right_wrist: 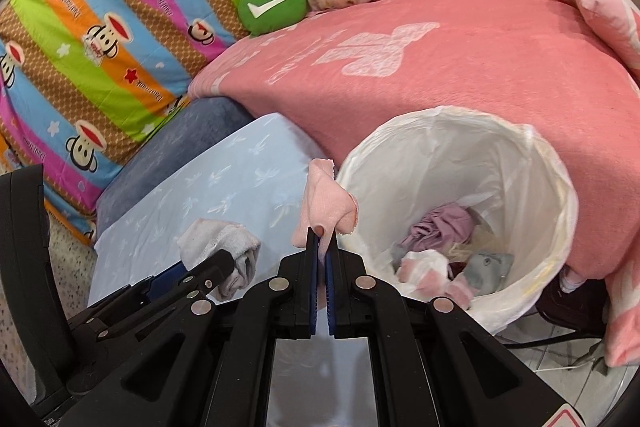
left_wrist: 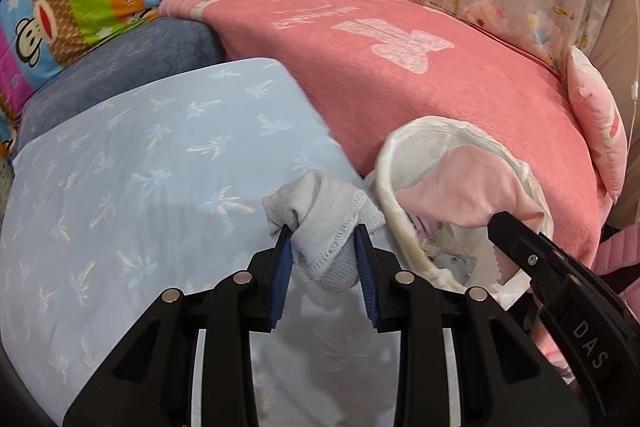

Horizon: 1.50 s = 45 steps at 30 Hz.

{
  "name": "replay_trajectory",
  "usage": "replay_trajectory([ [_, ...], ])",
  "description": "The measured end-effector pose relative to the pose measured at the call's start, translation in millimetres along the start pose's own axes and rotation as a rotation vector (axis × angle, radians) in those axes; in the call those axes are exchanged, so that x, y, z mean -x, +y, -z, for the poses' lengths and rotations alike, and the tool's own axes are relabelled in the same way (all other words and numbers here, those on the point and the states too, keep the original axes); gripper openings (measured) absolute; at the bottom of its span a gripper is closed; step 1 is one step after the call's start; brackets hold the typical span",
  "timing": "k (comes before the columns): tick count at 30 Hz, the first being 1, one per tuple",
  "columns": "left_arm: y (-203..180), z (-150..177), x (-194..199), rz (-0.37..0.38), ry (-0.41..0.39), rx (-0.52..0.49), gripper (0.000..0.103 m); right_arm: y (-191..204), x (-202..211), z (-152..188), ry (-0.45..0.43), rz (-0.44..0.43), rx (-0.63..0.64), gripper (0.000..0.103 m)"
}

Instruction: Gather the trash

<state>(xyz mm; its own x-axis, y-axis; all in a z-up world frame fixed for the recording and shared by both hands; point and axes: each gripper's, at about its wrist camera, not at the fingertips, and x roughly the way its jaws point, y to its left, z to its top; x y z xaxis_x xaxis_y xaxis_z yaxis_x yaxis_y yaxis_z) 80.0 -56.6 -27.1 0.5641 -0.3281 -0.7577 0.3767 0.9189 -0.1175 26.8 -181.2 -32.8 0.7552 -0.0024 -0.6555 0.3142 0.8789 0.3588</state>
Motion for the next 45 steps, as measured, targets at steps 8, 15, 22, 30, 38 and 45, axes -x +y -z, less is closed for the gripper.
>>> replay_trajectory([
  [8, -39, -9, -5, 0.048, 0.002, -0.059, 0.030, -40, 15, -10, -0.035, 0.040, -0.054, 0.003],
  [15, -72, -17, -13, 0.097, 0.010, -0.116, 0.032, -70, 22, -18, -0.052, 0.076, -0.084, 0.003],
  [22, -88, -23, -21, 0.124, 0.008, -0.113, 0.052, -86, 26, -24, -0.064, 0.092, -0.102, 0.003],
  [30, -79, -24, -17, 0.085, -0.005, -0.085, 0.064, -84, 24, -29, -0.070, 0.090, -0.091, 0.004],
  [38, -63, -21, -13, 0.005, -0.024, -0.070, 0.074, -71, 18, -30, -0.072, 0.080, -0.066, 0.017],
  [45, -48, -14, -10, -0.041, -0.029, -0.054, 0.078, -56, 18, -24, -0.047, 0.083, -0.020, 0.033],
])
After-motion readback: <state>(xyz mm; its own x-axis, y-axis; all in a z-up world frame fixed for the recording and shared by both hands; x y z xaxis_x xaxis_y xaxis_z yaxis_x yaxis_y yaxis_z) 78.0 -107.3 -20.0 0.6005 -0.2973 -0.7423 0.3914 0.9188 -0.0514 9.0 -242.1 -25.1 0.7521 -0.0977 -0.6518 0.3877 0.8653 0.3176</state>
